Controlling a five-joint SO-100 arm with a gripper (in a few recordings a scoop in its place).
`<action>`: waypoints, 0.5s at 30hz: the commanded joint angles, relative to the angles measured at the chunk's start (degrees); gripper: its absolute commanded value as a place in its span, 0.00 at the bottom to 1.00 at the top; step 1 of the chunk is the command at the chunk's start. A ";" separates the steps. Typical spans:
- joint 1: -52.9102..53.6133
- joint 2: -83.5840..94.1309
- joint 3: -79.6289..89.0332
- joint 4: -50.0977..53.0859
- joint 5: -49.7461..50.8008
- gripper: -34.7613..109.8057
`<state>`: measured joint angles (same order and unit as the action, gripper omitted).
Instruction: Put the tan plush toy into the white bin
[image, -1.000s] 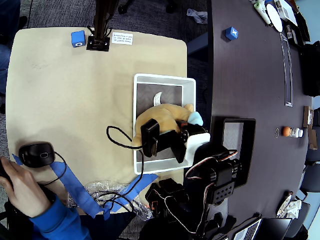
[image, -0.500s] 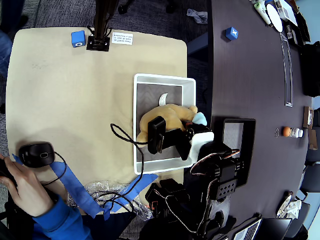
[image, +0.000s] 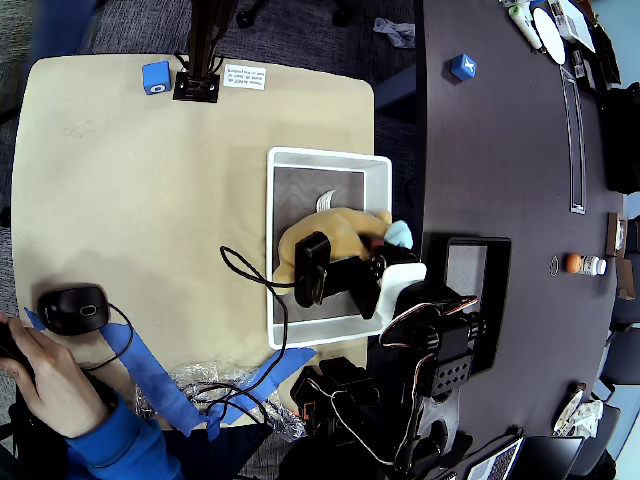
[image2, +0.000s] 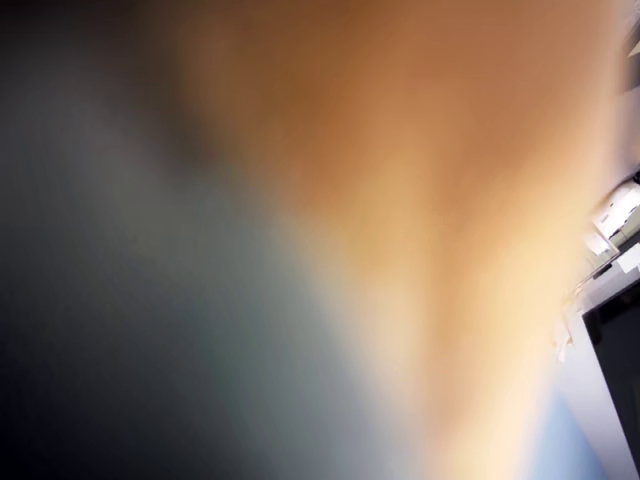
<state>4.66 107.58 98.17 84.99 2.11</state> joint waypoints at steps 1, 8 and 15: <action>0.79 3.25 -0.18 0.62 0.70 0.44; 1.05 3.34 -0.35 2.11 0.53 0.57; 1.14 3.60 -1.32 10.55 0.53 0.66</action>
<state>4.66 107.58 98.17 92.02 1.85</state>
